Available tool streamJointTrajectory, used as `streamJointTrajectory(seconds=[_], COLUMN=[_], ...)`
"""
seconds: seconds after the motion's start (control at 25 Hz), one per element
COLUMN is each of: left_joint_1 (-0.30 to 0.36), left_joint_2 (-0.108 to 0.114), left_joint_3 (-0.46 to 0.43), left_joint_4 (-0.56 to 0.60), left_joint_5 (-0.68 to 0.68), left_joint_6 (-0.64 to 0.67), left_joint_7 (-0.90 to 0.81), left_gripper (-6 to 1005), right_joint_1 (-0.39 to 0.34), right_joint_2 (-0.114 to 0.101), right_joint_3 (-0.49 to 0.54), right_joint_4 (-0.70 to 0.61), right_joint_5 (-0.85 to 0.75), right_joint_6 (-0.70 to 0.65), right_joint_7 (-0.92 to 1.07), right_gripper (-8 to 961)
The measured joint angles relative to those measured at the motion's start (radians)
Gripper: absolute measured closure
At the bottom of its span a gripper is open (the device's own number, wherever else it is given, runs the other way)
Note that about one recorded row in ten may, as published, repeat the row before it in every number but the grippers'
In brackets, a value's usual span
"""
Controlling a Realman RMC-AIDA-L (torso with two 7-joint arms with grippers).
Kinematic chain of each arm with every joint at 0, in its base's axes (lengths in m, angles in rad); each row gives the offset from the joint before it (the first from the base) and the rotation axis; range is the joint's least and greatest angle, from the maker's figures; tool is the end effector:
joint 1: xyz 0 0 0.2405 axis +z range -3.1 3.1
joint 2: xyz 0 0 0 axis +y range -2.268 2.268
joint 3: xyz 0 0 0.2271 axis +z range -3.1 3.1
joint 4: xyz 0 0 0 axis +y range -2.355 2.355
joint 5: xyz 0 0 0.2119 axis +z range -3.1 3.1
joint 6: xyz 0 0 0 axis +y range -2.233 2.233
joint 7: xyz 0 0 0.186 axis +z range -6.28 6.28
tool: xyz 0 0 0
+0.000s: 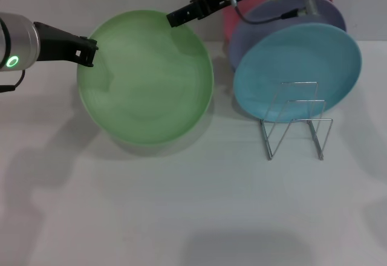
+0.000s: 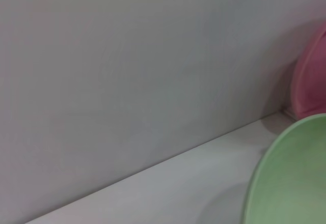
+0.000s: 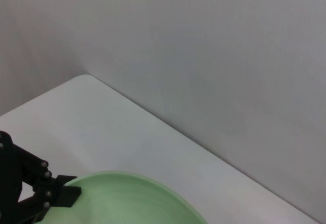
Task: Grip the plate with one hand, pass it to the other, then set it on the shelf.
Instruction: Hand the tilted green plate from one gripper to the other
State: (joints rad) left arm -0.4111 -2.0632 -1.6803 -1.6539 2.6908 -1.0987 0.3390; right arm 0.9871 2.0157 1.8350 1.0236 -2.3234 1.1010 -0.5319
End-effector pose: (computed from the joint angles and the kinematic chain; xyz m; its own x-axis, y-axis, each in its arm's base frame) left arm -0.1417 0.4042 0.0410 0.8145 0.5182 0.2609 0.5241 -0.4642 -0.7141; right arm 0.0395 0.4568 -0.0250 0.8337 -0.4970 -0.2409 -0.5513 -0.7223 -0.4177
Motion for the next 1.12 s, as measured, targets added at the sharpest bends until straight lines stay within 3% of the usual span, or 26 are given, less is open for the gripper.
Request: streamJointTrajectory(seconds=[0.28,0.84,1.12], left_joint_1=[0.002,0.001,0.000], left_joint_2=[0.000,0.002,0.002], left_joint_3=[-0.001,-0.003,-0.002], left_joint_4=[-0.002,-0.005,-0.009], left_joint_5=[-0.002,-0.005,-0.010], left_joint_6=[0.001,0.004,0.004], left_joint_7=[0.000,0.000,0.001], left_gripper=[950,941,936], right_joint_1=[0.058,0.063,0.062], right_joint_2=[0.017,0.022,0.021], right_joint_3=[-0.002,-0.008,-0.014], right_joint_4=[-0.113,-0.141,-0.149], right_joint_5=[-0.003,-0.020,-0.021], right_joint_6=[-0.047,-0.090,-0.098], right_joint_7=[-0.040,-0.043,-0.043], right_gripper=[139,197,420])
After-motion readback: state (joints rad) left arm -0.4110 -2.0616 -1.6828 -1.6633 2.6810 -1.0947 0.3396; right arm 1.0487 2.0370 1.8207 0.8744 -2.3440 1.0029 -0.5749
